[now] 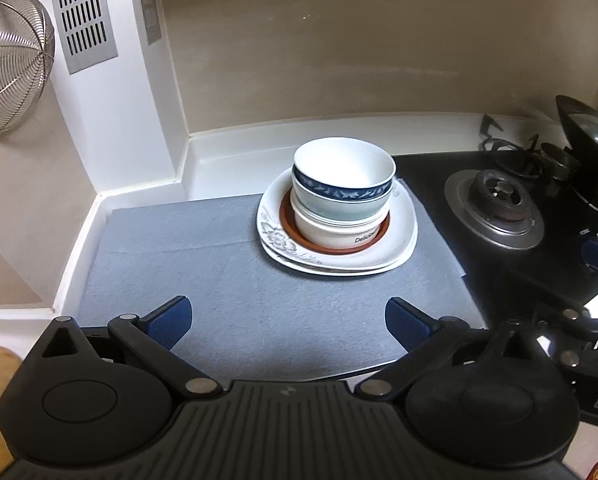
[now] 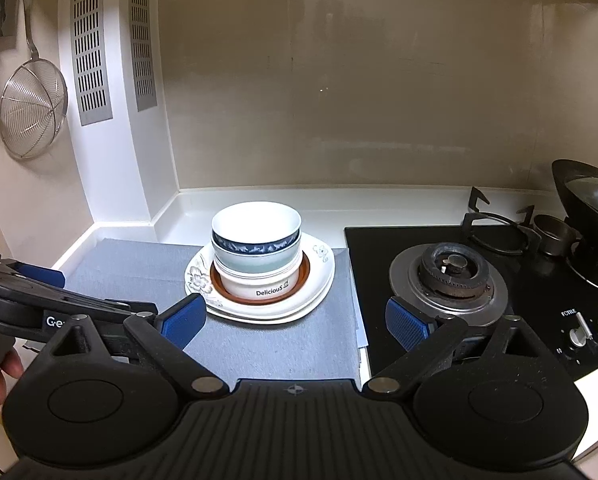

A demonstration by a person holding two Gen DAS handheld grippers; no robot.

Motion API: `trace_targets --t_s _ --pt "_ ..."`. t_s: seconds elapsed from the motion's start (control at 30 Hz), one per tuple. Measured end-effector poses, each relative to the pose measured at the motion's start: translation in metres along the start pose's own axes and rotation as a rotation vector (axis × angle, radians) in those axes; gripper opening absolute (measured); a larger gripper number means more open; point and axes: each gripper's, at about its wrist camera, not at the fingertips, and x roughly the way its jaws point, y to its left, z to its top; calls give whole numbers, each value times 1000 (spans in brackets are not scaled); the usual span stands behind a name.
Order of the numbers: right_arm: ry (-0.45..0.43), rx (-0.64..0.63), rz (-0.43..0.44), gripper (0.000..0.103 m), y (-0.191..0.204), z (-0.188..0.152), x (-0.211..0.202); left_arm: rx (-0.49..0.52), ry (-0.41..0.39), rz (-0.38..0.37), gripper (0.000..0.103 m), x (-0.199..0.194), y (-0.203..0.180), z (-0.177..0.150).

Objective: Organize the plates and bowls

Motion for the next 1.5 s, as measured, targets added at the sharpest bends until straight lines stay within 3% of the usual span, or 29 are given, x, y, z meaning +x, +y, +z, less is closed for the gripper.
trace_targets --t_s 0.33,0.57,0.83,1.0,1.5 --pt "18 -9 6 97 -1 -1 3 -10 8 24 103 3 0 0" --pt "26 -9 0 97 -2 -2 6 -32 1 103 103 7 3 5" --pt "54 -10 -11 97 -2 -7 13 -54 120 79 103 23 17 10" --pt "77 -23 -24 97 -2 -10 19 -12 180 86 103 34 14 4" --pt "115 -50 -21 97 -1 -11 34 33 194 91 103 39 7 5"
